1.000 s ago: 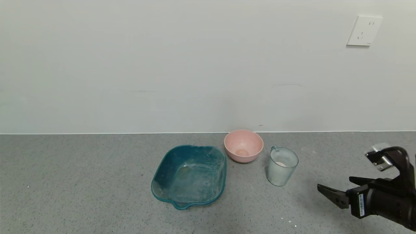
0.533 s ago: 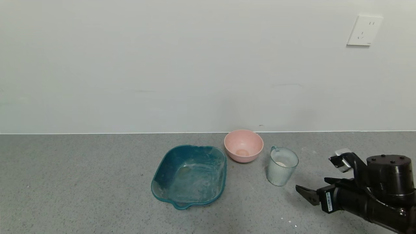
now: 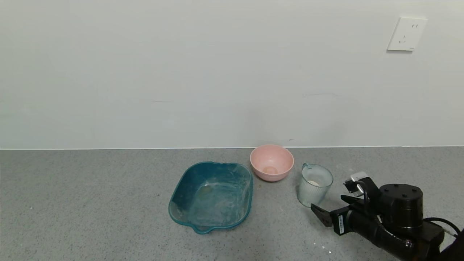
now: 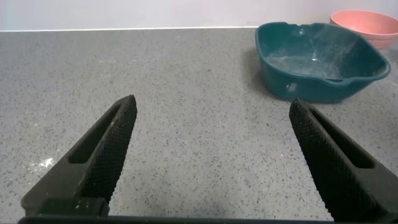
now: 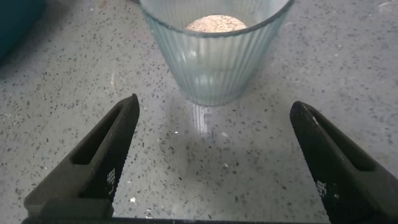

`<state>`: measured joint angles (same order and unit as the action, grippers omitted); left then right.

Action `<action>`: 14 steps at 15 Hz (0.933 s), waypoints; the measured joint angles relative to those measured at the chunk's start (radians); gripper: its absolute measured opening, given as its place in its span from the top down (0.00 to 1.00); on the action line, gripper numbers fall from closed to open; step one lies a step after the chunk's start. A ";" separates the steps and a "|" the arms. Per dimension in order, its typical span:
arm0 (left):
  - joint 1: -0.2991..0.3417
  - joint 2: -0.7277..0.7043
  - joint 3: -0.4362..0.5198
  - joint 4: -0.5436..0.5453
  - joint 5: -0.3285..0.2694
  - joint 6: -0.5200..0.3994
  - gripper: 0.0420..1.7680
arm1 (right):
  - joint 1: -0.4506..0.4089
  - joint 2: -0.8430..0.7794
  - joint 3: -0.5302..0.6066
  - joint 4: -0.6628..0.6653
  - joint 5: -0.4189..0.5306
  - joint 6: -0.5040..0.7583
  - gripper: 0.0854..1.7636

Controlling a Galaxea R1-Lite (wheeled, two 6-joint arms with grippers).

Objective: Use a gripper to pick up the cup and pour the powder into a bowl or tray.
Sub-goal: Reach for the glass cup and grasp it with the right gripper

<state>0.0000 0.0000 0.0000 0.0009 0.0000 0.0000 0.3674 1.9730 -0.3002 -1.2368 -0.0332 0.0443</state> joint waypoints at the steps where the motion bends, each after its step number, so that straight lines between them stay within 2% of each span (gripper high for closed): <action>1: 0.000 0.000 0.000 0.000 0.000 0.000 0.00 | 0.006 0.031 0.007 -0.047 -0.001 0.000 0.00; 8: 0.000 0.000 0.000 0.000 0.000 0.000 0.00 | 0.005 0.220 -0.002 -0.309 -0.046 0.000 0.00; 14: 0.000 0.000 0.000 0.000 0.000 0.000 0.00 | 0.004 0.292 -0.081 -0.324 -0.050 0.000 0.00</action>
<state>0.0000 0.0000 0.0000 0.0009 0.0000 0.0000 0.3717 2.2649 -0.3809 -1.5611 -0.0832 0.0440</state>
